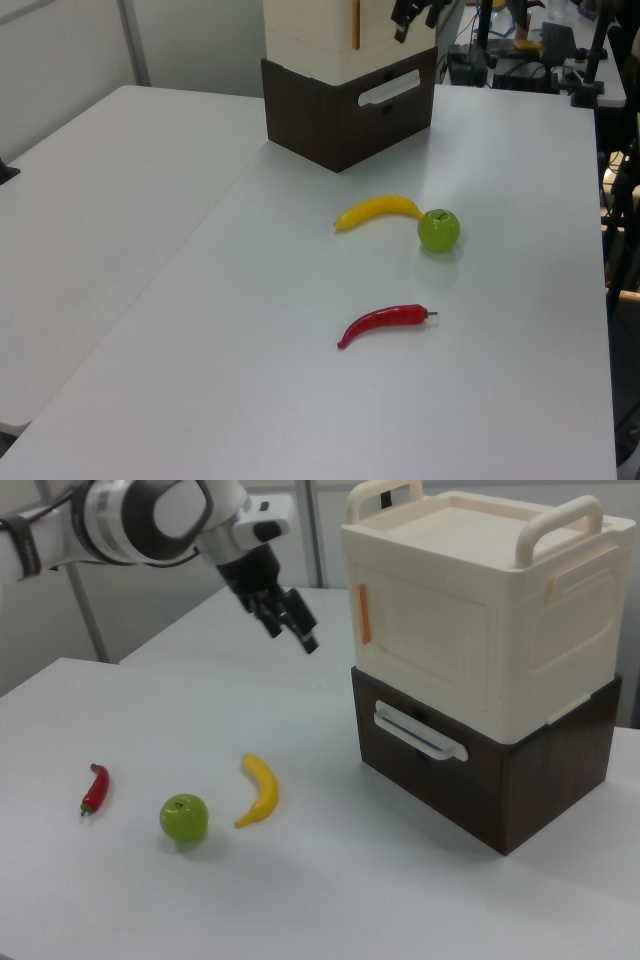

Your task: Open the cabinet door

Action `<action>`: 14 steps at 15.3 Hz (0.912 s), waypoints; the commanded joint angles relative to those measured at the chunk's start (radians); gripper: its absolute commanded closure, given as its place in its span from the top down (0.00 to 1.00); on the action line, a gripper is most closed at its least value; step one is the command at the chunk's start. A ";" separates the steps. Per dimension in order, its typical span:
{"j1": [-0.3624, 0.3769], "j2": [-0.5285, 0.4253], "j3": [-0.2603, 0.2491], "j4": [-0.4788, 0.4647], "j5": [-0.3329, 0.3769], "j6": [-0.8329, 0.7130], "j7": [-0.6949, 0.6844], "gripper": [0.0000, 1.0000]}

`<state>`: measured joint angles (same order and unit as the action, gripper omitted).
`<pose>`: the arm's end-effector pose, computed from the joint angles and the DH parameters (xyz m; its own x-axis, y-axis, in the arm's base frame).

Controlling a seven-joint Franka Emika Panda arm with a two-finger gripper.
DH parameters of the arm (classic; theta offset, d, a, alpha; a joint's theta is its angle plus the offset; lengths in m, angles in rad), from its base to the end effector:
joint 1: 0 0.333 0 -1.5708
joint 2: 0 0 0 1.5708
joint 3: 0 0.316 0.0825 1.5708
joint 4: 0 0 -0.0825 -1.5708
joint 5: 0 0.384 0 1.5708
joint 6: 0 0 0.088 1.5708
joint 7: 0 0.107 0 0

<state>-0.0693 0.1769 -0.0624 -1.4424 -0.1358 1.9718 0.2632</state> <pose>0.6376 -0.0894 0.6242 0.8734 -0.3193 0.3676 -0.3622 -0.9306 0.0522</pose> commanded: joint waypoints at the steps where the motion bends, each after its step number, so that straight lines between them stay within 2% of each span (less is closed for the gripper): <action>1: -0.024 0.044 0.000 0.024 -0.018 0.149 0.022 1.00; 10: -0.026 0.144 -0.002 0.024 -0.054 0.445 0.025 0.99; 11: -0.027 0.148 -0.002 0.024 -0.057 0.470 0.024 0.95; 14: -0.026 0.165 0.000 0.022 -0.128 0.499 0.025 0.78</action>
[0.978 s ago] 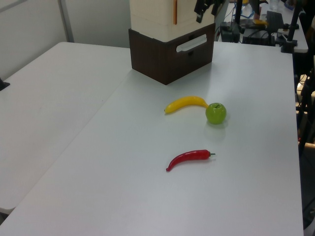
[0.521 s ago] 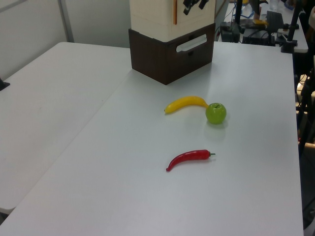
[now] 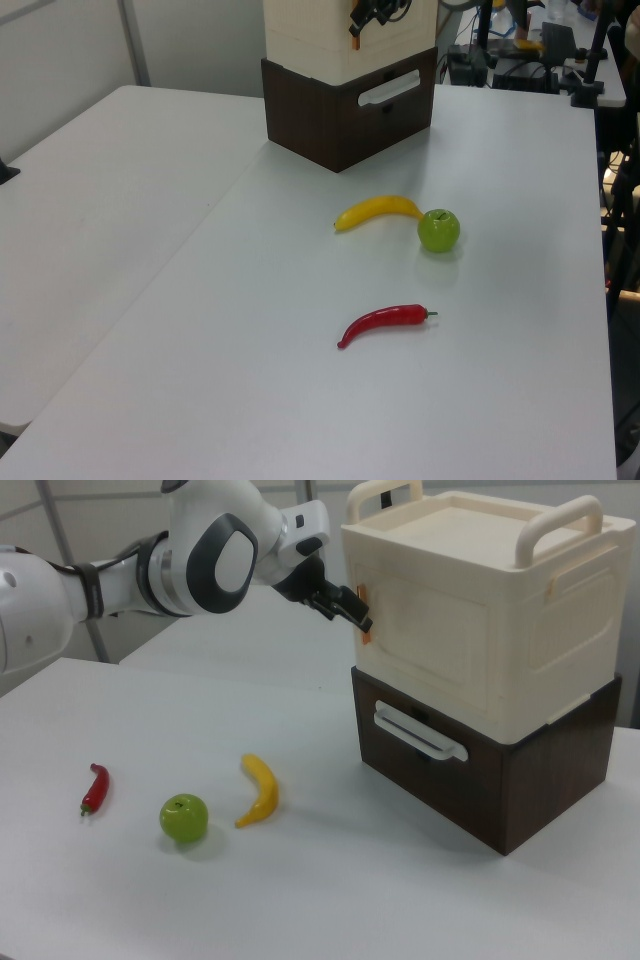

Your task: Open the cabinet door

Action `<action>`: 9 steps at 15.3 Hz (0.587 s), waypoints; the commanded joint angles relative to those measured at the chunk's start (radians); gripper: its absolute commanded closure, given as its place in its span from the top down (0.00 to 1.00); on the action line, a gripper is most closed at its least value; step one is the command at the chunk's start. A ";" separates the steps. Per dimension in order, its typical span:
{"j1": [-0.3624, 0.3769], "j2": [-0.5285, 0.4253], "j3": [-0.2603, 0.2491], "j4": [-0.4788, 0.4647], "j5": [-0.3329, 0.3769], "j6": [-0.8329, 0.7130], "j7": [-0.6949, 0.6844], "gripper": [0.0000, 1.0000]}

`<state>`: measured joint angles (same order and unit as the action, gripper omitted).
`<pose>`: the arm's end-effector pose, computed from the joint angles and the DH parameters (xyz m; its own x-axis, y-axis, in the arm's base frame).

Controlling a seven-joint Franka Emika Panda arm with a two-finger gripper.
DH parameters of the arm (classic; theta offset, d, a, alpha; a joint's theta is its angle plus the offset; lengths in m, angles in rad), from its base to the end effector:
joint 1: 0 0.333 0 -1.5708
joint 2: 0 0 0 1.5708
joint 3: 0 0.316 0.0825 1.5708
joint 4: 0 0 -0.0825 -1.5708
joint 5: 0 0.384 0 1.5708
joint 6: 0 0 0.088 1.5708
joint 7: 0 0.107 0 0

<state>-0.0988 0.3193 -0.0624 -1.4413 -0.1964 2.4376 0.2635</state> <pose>0.6976 -0.1066 0.5878 0.7340 -0.2175 0.6434 -0.3197 -0.9465 0.0448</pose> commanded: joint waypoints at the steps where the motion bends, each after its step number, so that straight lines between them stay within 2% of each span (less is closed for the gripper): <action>1: 0.004 0.026 0.000 0.021 -0.074 0.046 0.025 0.73; 3: 0.004 0.032 -0.002 0.021 -0.074 0.063 0.025 0.64; 9: -0.004 0.041 0.000 0.021 -0.072 0.094 0.029 0.55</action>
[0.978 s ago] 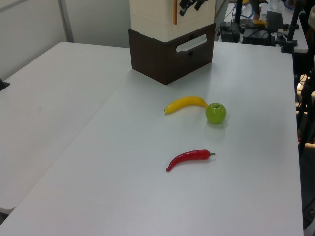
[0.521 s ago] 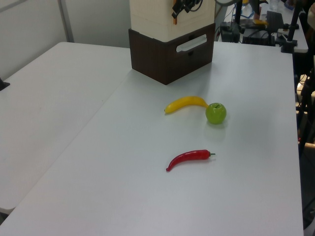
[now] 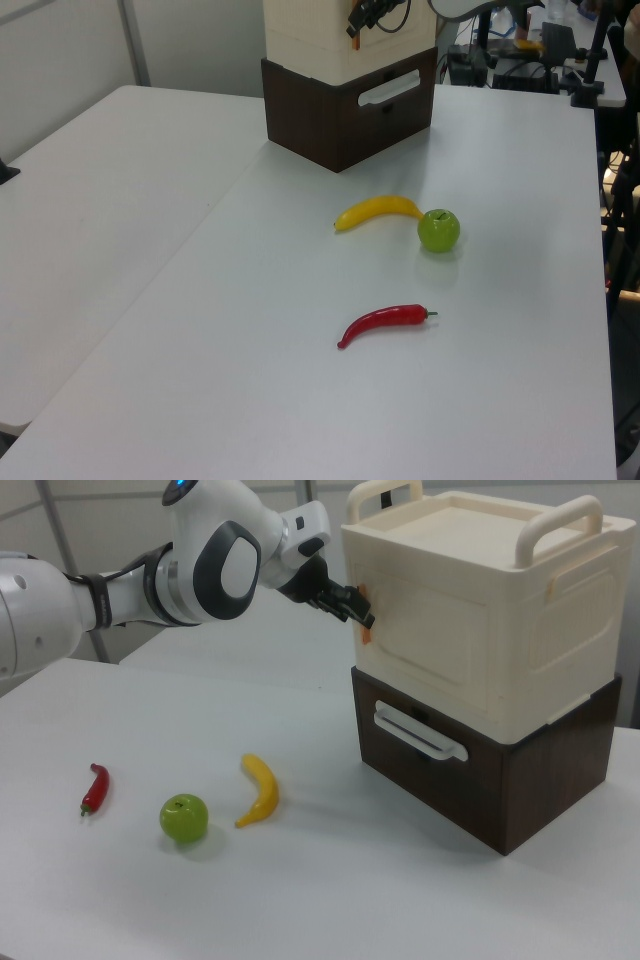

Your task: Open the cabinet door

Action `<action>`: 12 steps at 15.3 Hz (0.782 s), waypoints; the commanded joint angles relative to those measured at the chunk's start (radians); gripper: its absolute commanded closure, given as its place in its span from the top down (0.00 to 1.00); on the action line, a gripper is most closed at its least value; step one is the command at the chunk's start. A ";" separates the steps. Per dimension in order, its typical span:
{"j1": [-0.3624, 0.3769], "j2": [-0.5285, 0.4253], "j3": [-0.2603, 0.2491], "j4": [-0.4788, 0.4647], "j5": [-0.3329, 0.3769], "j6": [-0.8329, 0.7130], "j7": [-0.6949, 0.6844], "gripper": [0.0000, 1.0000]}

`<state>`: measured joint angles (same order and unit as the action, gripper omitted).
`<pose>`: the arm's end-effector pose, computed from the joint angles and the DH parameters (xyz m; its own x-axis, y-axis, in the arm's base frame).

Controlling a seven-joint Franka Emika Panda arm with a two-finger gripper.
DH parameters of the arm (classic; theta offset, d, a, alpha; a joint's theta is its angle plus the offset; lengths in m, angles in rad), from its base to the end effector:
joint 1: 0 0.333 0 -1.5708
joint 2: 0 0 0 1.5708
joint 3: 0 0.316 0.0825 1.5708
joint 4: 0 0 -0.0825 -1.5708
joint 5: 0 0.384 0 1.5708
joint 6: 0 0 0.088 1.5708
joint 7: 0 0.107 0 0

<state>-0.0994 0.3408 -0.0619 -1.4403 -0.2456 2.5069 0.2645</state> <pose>0.7050 -0.1051 0.5823 0.7129 -0.1646 0.6816 -0.2983 -0.9509 0.0825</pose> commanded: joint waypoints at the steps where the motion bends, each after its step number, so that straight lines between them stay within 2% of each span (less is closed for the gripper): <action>1: -0.003 0.021 -0.001 0.020 -0.023 0.024 0.029 0.54; 5: -0.005 0.021 -0.001 0.020 -0.023 0.024 0.087 0.52; 12: -0.005 0.018 -0.001 0.018 -0.021 0.023 0.085 0.26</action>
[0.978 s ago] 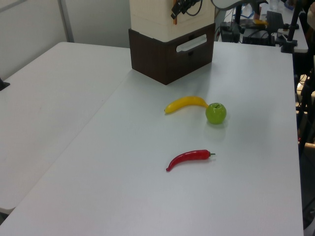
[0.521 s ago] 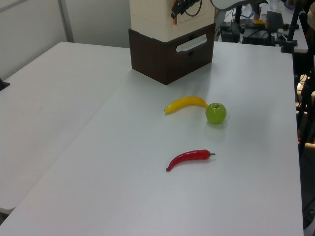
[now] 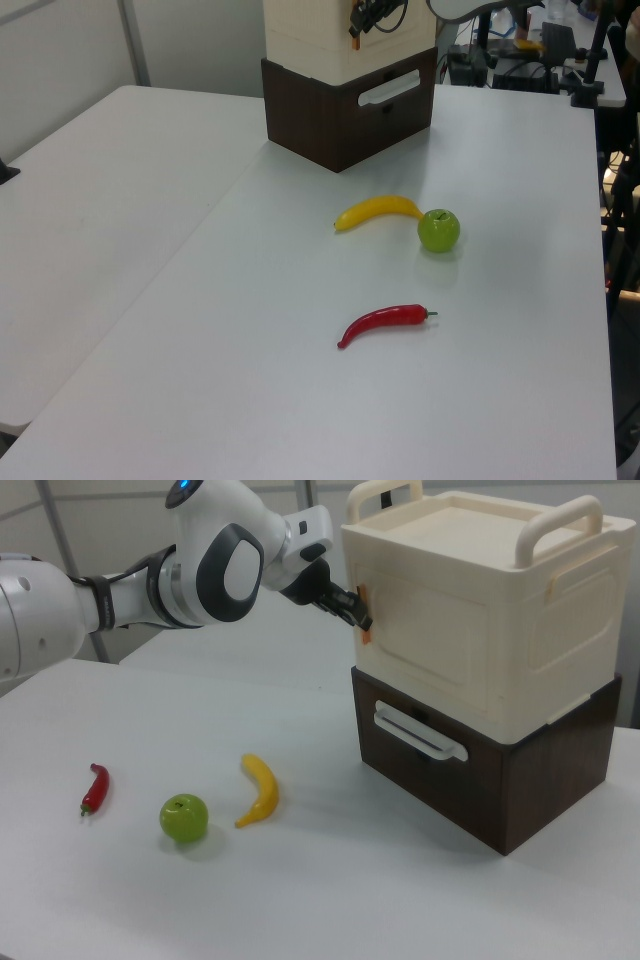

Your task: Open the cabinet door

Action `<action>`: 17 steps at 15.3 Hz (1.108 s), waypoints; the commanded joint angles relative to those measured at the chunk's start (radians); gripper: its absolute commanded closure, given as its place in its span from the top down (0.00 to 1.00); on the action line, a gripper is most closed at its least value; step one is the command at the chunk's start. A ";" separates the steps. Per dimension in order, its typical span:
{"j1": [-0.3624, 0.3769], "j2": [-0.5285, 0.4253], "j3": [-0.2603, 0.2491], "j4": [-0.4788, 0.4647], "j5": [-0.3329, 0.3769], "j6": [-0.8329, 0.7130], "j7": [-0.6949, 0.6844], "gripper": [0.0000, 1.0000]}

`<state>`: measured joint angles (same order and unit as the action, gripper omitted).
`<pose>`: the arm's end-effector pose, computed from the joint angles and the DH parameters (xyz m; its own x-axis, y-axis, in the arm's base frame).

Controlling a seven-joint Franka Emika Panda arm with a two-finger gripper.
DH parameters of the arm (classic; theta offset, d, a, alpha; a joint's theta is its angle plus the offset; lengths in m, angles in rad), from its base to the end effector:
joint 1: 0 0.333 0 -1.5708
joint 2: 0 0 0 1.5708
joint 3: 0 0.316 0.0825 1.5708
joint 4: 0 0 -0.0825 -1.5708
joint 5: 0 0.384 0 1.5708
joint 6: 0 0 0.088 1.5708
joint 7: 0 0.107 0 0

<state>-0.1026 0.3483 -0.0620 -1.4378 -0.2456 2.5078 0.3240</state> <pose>0.7066 -0.1076 0.5784 0.6961 -0.2231 0.6824 -0.3429 -0.9384 0.0430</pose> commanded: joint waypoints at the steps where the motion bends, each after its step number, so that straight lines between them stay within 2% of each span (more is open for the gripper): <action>1: -0.002 0.008 -0.001 0.016 -0.021 0.020 0.024 0.22; 7: -0.002 -0.002 -0.001 0.011 -0.020 0.011 0.023 0.09; 13: 0.001 -0.028 -0.001 -0.002 -0.020 -0.033 0.023 0.06; 17: 0.007 -0.057 0.007 -0.006 -0.012 -0.122 0.023 0.06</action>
<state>-0.1019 0.3425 -0.0597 -1.4305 -0.2455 2.4849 0.3306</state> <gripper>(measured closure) 0.859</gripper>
